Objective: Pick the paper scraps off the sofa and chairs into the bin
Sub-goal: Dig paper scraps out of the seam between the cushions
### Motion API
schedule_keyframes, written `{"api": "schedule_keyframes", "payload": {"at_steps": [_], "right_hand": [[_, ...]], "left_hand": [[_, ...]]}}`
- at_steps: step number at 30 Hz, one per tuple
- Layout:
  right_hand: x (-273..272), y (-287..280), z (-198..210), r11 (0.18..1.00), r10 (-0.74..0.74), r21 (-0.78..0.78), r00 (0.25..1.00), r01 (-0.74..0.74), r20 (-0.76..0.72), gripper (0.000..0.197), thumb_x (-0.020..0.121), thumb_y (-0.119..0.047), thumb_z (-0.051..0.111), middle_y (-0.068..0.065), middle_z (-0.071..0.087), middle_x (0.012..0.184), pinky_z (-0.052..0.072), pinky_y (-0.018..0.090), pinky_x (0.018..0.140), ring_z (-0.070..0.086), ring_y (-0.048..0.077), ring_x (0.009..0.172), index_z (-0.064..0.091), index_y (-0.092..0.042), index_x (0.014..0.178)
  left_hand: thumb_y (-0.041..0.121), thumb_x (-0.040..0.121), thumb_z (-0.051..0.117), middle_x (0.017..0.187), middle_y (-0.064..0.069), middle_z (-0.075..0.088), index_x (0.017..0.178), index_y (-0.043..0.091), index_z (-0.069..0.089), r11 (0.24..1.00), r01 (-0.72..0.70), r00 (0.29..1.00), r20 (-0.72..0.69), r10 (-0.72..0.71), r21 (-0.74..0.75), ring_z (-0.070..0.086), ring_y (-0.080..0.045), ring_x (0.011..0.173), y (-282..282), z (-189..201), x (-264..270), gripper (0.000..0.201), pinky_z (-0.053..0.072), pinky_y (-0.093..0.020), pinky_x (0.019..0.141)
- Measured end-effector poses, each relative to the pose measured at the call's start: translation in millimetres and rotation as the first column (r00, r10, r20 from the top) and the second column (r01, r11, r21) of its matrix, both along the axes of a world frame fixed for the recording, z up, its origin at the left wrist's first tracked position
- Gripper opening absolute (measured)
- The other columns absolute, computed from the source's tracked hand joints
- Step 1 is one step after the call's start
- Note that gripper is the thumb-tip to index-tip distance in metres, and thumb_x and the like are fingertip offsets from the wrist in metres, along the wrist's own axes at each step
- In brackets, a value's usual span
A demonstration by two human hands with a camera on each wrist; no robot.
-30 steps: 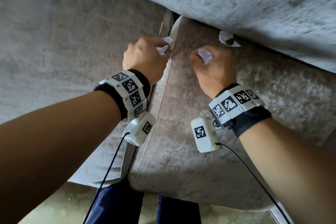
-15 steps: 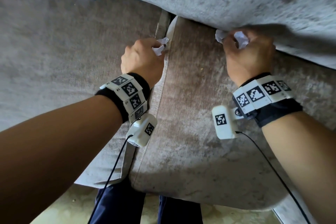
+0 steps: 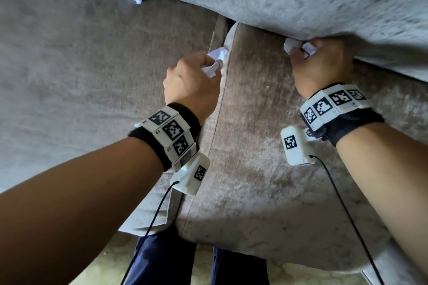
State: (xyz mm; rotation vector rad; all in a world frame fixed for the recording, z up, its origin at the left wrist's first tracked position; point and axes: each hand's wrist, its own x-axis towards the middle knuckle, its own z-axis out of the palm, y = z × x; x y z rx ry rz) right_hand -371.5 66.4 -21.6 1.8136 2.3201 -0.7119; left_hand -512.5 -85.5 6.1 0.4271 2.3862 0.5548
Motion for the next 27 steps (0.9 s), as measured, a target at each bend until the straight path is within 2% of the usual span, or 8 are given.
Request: {"api": "schedule_keyframes", "payload": {"at_steps": [2,5,9,13,16,18,21,27], "right_hand": [[-2,0,1,0.998,-0.042,-0.041,0.999,0.042,-0.003,0.038,0.082,-0.047,0.058,0.009,0.072,0.093,0.055,0.042,0.08,0.067,0.032,0.092,0.068,-0.011,0.085],[-5,1,3,0.994,-0.075,-0.076,0.997,0.076,0.008,0.041,0.08,-0.051,0.063,0.005,0.073,0.102,0.054,0.042,0.085,0.066,0.03,0.1,0.068,-0.011,0.089],[-6,-5,7,0.999,-0.051,-0.009,0.997,0.051,0.065,0.036,0.086,-0.045,0.061,0.012,0.071,0.1,0.05,0.039,0.079,0.065,0.034,0.098,0.069,-0.011,0.096],[-4,-14,11,0.999,0.007,0.048,0.994,-0.012,0.107,0.031,0.09,-0.042,0.057,0.015,0.07,0.099,0.049,0.038,0.077,0.064,0.037,0.097,0.067,-0.014,0.099],[0,-17,13,0.994,0.096,0.04,0.984,-0.103,0.149,0.031,0.093,-0.04,0.052,0.017,0.069,0.102,0.045,0.037,0.073,0.063,0.04,0.097,0.068,-0.015,0.104],[1,-19,14,0.986,0.16,0.02,0.973,-0.166,0.168,0.03,0.094,-0.036,0.05,0.019,0.068,0.101,0.041,0.035,0.071,0.061,0.042,0.097,0.069,-0.015,0.103],[2,-20,15,0.971,0.236,0.005,0.954,-0.241,0.187,0.029,0.094,-0.033,0.048,0.021,0.068,0.1,0.046,0.038,0.074,0.062,0.044,0.095,0.068,-0.014,0.103],[2,-24,19,0.977,0.204,0.016,0.957,-0.211,0.207,0.031,0.1,-0.027,0.04,0.025,0.066,0.107,0.045,0.041,0.078,0.06,0.044,0.101,0.064,-0.006,0.105]], "left_hand": [[0.041,0.09,0.063,0.082,0.005,0.071,0.084,0.027,0.071,1.0,-0.003,1.0,0.009,0.003,0.006,0.065,-0.022,0.081,-2,1,0,0.016,0.053,-0.033,0.075],[0.041,0.09,0.063,0.085,0.004,0.071,0.086,0.028,0.071,1.0,-0.015,1.0,0.019,0.015,0.021,0.063,-0.021,0.082,-2,2,-1,0.016,0.053,-0.033,0.075],[0.042,0.09,0.063,0.083,0.004,0.07,0.086,0.027,0.071,0.999,-0.027,0.999,0.021,0.026,0.034,0.061,-0.021,0.081,-5,4,0,0.018,0.046,-0.028,0.071],[0.043,0.092,0.061,0.081,0.006,0.066,0.081,0.028,0.067,1.0,-0.023,0.998,0.055,0.022,0.018,0.047,-0.015,0.073,-9,6,4,0.019,0.037,-0.026,0.069],[0.042,0.091,0.063,0.073,0.007,0.065,0.074,0.028,0.063,1.0,-0.01,0.998,0.056,0.008,0.029,0.054,-0.016,0.071,-13,6,6,0.022,0.041,-0.025,0.067],[0.041,0.089,0.063,0.071,0.009,0.065,0.074,0.027,0.065,0.999,-0.012,0.999,0.052,0.01,0.034,0.061,-0.017,0.072,-16,3,7,0.021,0.05,-0.029,0.068],[0.04,0.089,0.065,0.07,0.007,0.066,0.067,0.029,0.061,0.999,-0.017,0.998,0.055,0.015,0.047,0.066,-0.021,0.075,-18,4,10,0.024,0.057,-0.037,0.072],[0.04,0.089,0.065,0.07,0.008,0.066,0.065,0.031,0.057,0.997,-0.008,0.999,0.053,0.003,0.08,0.066,-0.022,0.075,-20,8,13,0.027,0.058,-0.038,0.073]]}}
